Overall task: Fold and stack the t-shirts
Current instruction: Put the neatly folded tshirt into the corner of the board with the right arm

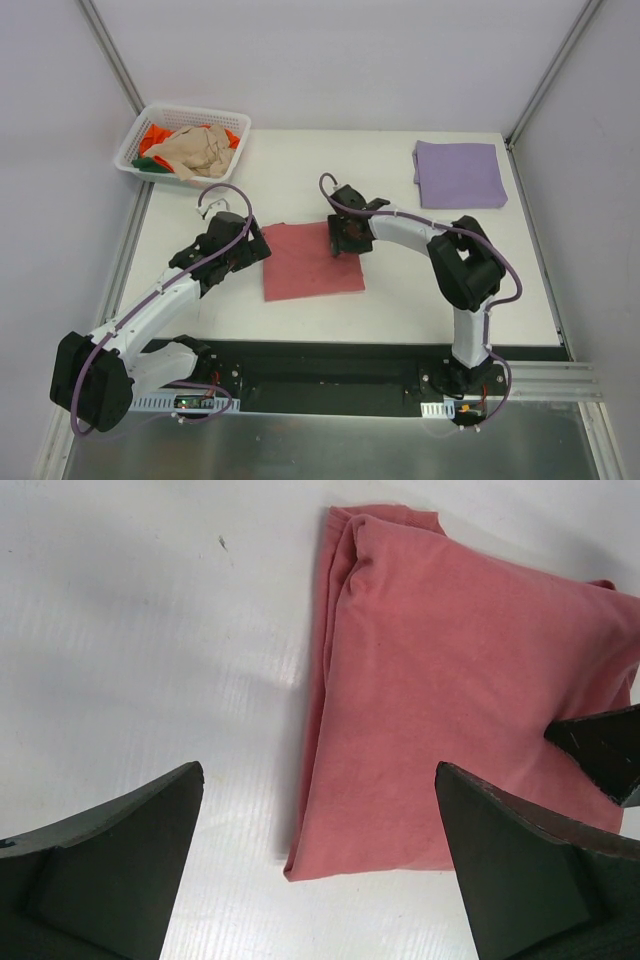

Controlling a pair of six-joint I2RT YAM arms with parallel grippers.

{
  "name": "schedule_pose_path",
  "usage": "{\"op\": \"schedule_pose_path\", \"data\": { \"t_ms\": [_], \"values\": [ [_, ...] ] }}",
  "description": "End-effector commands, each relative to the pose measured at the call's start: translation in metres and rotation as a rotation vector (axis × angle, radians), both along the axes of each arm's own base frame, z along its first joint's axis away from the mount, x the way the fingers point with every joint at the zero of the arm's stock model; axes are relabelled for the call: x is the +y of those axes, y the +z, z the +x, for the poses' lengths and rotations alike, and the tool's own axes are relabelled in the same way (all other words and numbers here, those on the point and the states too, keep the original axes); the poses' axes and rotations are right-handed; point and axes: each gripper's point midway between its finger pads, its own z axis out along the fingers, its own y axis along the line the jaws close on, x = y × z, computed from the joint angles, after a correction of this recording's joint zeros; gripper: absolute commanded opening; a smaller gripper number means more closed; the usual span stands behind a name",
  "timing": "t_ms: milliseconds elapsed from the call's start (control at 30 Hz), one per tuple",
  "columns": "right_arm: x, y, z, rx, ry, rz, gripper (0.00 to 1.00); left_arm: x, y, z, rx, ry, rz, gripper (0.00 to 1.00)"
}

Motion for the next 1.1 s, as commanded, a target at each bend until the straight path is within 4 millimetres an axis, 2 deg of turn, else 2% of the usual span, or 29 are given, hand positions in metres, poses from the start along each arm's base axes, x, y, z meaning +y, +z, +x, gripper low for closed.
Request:
{"op": "schedule_pose_path", "data": {
  "t_ms": [0,100,133,267,367,433,533,600,733,900,1067],
  "values": [
    [-0.009,-0.034,-0.020,0.071,-0.033,-0.115,0.56,0.003,0.000,-0.001,-0.005,0.023,0.012,0.99],
    [-0.007,-0.040,-0.024,0.059,-0.012,-0.163,0.46,0.004,0.000,-0.001,-0.003,0.025,0.011,0.99],
    [-0.007,-0.043,-0.025,0.059,0.022,-0.186,0.40,0.004,0.000,-0.001,-0.006,0.025,0.009,0.99],
    [-0.011,-0.037,-0.011,0.001,0.109,-0.260,0.21,0.002,-0.003,-0.005,0.006,0.023,-0.004,0.99],
    [-0.024,-0.008,0.013,-0.118,0.149,-0.355,0.09,0.004,-0.002,-0.006,0.001,0.024,-0.001,0.99],
    [-0.035,0.020,0.036,-0.228,0.189,-0.453,0.01,0.004,-0.001,-0.006,-0.005,0.025,-0.003,0.99],
    [-0.045,0.065,0.071,-0.364,0.162,-0.533,0.00,0.006,-0.001,-0.006,-0.006,0.029,0.002,0.99],
    [-0.050,0.086,0.090,-0.421,0.150,-0.556,0.00,0.007,0.000,-0.006,-0.011,0.029,0.012,0.99],
    [-0.078,0.127,0.124,-0.588,0.104,-0.743,0.00,0.011,0.000,-0.007,-0.014,0.031,0.034,0.99],
    [-0.109,0.160,0.159,-0.725,0.058,-0.890,0.00,0.016,0.001,-0.006,-0.017,0.038,0.062,0.99],
    [-0.137,0.178,0.198,-0.763,0.035,-0.939,0.00,0.022,0.004,-0.005,-0.027,0.059,0.089,0.99]
  ]
}}
